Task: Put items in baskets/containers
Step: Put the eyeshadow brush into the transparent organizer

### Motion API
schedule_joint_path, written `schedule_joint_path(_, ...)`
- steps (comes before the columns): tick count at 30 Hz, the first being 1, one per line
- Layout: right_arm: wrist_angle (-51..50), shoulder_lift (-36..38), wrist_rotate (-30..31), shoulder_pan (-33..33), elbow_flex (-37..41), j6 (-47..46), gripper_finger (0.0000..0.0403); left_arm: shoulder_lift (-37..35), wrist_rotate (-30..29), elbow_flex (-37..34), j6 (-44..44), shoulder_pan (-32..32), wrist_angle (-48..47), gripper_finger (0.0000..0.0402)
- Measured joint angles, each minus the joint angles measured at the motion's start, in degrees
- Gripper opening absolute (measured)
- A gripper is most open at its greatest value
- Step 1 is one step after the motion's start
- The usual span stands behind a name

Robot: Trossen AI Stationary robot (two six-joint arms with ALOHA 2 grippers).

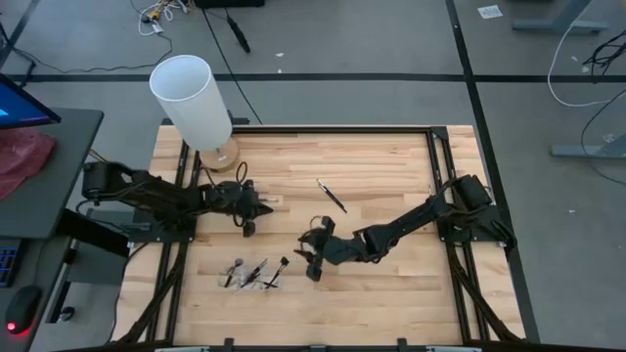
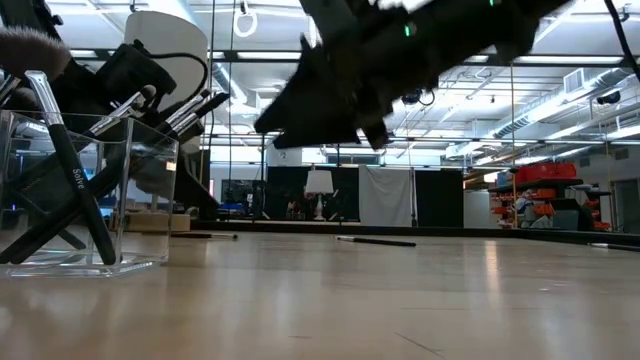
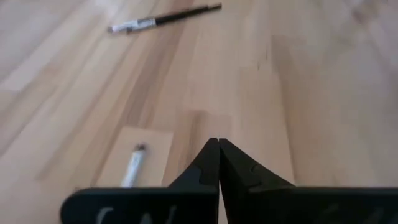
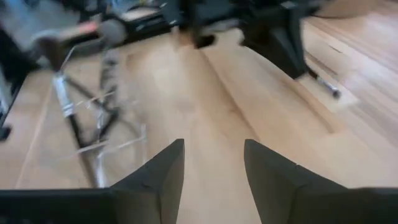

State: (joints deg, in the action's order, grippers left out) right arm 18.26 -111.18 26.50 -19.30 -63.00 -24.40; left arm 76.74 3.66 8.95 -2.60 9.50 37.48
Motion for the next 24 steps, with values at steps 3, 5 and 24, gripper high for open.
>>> schedule_joint_path(3, 7.05, -0.04, 0.00, 1.35, 4.80, -4.22, 0.0168, -2.06, 0.41, 0.02, 0.06, 0.00, 0.05, 0.0001)
schedule_joint_path(5, 10.41, -0.04, 0.04, 1.94, 7.16, -6.41, 0.0168, -3.13, 0.33, 0.04, 0.25, 0.00, -0.46, 0.0003)
schedule_joint_path(24, 23.00, -0.04, -0.17, 2.13, 8.87, -1.84, 0.0168, 8.42, -6.44, 13.15, 1.78, 17.35, -16.75, 0.0186)
